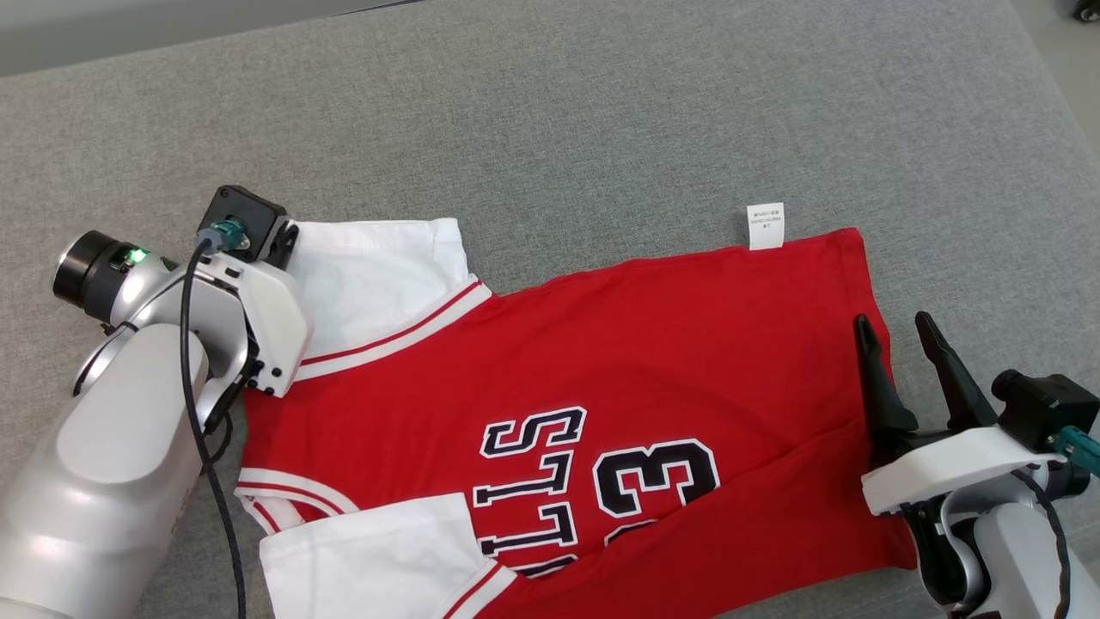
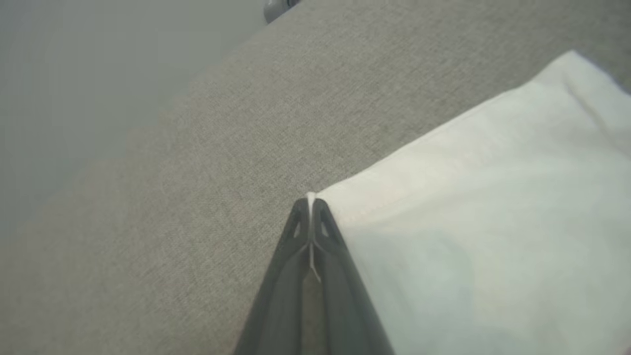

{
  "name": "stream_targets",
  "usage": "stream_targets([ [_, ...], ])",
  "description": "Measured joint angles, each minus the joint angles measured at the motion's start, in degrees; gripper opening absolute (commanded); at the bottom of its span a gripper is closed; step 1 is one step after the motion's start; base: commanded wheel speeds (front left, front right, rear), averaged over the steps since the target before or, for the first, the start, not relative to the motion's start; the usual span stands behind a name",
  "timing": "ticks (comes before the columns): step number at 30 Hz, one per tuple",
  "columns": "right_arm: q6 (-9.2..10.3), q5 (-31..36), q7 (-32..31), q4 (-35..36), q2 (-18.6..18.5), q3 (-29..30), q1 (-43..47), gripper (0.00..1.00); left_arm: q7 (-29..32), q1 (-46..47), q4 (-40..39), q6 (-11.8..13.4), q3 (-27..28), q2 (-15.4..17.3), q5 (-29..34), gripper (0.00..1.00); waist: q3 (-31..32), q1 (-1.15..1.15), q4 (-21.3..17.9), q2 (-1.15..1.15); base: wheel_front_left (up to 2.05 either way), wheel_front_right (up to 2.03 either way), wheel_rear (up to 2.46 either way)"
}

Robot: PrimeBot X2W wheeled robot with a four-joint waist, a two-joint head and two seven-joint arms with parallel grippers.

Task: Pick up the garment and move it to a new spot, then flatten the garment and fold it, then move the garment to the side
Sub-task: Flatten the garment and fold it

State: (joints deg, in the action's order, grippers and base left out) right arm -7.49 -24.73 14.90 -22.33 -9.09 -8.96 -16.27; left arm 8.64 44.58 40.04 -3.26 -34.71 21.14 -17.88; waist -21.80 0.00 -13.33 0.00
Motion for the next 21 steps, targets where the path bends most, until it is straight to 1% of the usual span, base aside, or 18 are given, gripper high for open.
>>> stream_targets([
  [6,0.00,-0.1,0.0,-0.1,0.0,0.8,-0.2,1.00,-2.8,0.3,0.4,0.3,0.2,-0.5,-0.6,0.00,0.3,0.00,0.4,0.00,0.00,0.00,0.00],
  [13,0.00,-1.1,0.1,-0.9,-1.2,3.6,-1.0,1.00,-6.6,-1.1,-1.1,0.3,0.7,-2.2,-2.6,0.00,1.5,0.00,2.7,0.00,0.00,0.00,0.00],
  [17,0.00,-3.1,-1.2,-3.9,-3.2,5.4,-4.3,1.00,-8.5,-3.3,-3.4,0.2,-0.2,-3.0,-2.8,0.00,2.3,0.00,4.9,0.00,0.00,0.00,0.00],
  [21,0.00,-5.2,-4.0,-7.3,-4.7,5.9,-7.7,1.00,-9.7,-4.4,-5.3,0.5,-0.7,-3.7,-2.9,0.00,2.6,0.00,6.8,0.00,0.00,0.00,0.00],
])
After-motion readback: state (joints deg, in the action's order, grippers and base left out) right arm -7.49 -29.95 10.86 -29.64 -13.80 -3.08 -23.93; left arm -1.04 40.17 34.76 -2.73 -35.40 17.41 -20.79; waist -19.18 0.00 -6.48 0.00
